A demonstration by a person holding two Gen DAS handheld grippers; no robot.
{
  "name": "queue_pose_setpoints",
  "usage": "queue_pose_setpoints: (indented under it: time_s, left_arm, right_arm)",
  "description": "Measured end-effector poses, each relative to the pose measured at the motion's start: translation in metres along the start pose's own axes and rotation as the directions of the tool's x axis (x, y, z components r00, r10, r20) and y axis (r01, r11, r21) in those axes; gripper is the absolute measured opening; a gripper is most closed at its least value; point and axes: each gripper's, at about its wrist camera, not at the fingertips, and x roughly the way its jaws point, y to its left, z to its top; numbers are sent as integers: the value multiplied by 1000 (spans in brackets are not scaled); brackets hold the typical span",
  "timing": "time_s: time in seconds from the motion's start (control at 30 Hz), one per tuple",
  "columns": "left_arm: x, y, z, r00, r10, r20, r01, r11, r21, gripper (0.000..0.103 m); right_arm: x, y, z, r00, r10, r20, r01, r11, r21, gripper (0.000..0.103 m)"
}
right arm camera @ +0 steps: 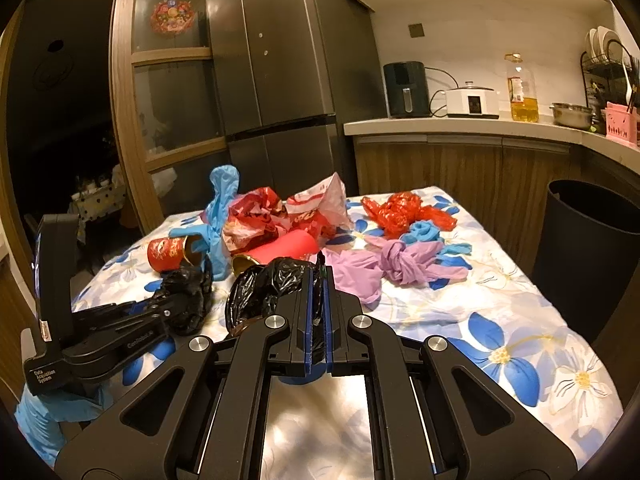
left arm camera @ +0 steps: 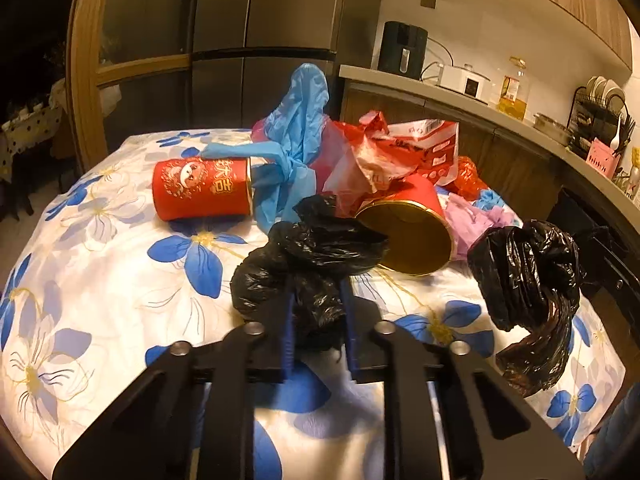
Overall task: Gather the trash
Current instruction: 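Lift the black bags with both tools and carry them over the black bin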
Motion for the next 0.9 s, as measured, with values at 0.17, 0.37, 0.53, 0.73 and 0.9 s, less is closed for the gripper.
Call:
queue_pose_setpoints:
  time_s: [0.17, 0.37, 0.53, 0.73, 0.9]
  left_arm:
    - [-23, -6, 8, 999, 1, 51, 0, 1000, -8, 3]
    - [-54, -34, 25, 989, -40, 144, 38, 999, 17, 3]
    - [-56, -80, 43, 980, -115, 164, 104, 992, 74, 3]
    - [-45, -151, 62, 957, -234, 172, 207, 965, 161, 3]
    - [-29, -212, 78, 929, -335, 157, 298, 929, 219, 3]
  right_arm:
    - [-17, -7, 7, 999, -9, 31, 9, 1000, 3, 4]
    - [-36, -28, 19, 997, -41, 62, 39, 999, 23, 4]
    - [-52, -57, 31, 990, -99, 100, 96, 995, 38, 4]
    - [-68, -104, 46, 968, -206, 147, 198, 978, 66, 4]
    - [-76, -148, 63, 931, -315, 187, 304, 949, 87, 4]
